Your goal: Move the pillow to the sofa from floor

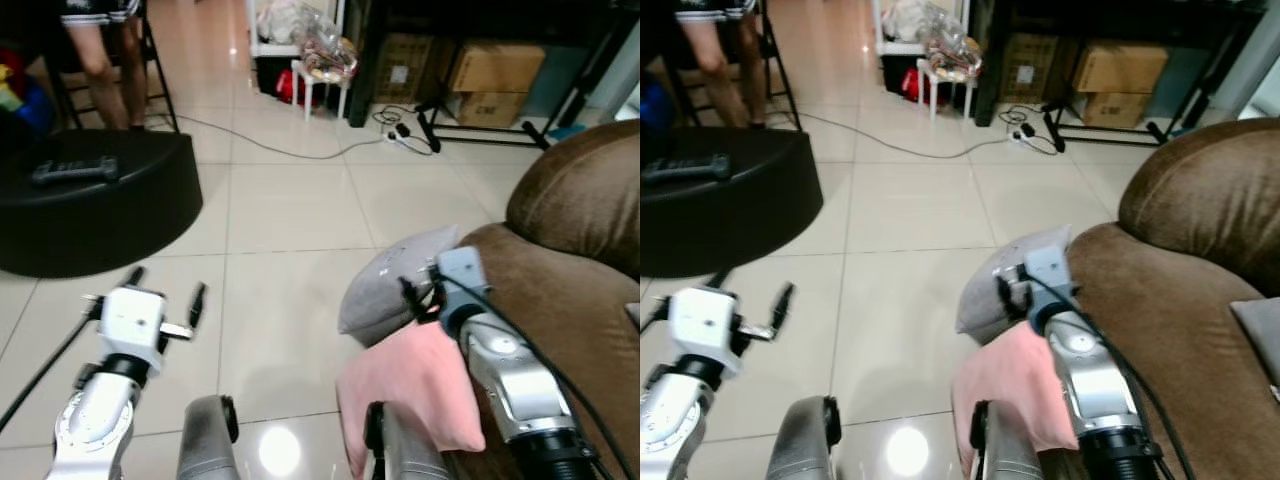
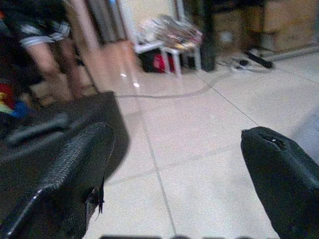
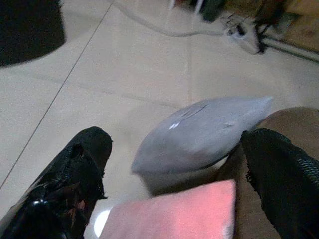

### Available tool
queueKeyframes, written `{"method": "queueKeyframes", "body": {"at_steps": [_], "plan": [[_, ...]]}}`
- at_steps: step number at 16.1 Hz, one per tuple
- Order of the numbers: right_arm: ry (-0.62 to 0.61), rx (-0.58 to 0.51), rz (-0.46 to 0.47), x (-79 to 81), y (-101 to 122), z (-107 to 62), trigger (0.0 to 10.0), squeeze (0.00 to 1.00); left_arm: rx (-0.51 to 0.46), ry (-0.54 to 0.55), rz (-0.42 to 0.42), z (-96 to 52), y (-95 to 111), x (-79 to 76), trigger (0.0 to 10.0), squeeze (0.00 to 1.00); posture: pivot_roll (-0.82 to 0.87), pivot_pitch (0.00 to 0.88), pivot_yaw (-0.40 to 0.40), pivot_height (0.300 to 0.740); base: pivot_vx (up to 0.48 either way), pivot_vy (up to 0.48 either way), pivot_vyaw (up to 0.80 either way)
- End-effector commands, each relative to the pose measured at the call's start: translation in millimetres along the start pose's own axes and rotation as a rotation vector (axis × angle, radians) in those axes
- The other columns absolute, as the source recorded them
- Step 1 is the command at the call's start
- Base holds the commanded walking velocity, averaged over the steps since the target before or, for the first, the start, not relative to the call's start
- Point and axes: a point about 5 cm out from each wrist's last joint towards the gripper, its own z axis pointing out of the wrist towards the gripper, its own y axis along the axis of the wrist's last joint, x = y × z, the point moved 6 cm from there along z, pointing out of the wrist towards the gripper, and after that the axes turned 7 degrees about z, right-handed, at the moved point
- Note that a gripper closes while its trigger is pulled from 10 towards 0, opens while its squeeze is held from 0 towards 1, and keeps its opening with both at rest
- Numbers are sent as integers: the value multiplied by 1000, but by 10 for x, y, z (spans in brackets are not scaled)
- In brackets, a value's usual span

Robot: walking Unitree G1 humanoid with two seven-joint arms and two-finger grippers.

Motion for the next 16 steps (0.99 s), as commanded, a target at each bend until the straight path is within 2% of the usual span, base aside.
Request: {"method": "queueKeyframes", "body": {"at_steps": [1, 3, 4, 5, 8, 9, 10, 11, 16], "plan": [[-4, 15, -14, -69, -23, 24, 10000, 1000, 10, -71, 1, 5, -26, -103, 10000, 706, 2, 0, -77, 552, 0, 0, 0], [-9, 57, 2, -112, -109, 90, 10000, 1000, 9, -142, 3, 49, -20, -179, 10000, 671, 3, 0, -72, 552, 0, 0, 0], [-47, 148, -36, -211, -283, 195, 10000, 1000, 9, -227, 11, 95, -25, -266, 10000, 635, -5, 0, -53, 552, 0, 0, 0], [-74, 186, -41, -277, -357, 238, 10000, 1000, 9, -251, 31, 114, -31, -290, 10000, 635, -10, 0, -44, 552, 0, 0, 0], [-148, 199, 1, -444, -418, 278, 10000, 1000, 6, -256, 45, 110, -25, -291, 10000, 635, -25, 0, -28, 552, 0, 0, 0], [-163, 176, 56, -478, -383, 282, 10000, 839, 3, -252, 39, 112, -8, -301, 10000, 635, -27, 0, -27, 552, 0, 0, 0], [-162, 135, 122, -474, -322, 298, 10000, 239, -1, -256, 36, 120, 9, -324, 10000, 635, -29, 0, -26, 544, 0, 0, 0], [-141, 114, 116, -443, -295, 312, 10000, 0, -8, -262, 30, 111, 34, -344, 10000, 635, -28, 0, -29, 534, 0, 0, 0], [-133, 103, 124, -382, -365, 300, 10000, 0, -15, -273, 18, 43, 70, -380, 10000, 635, -25, 0, -35, 489, 0, 0, 0]]}}
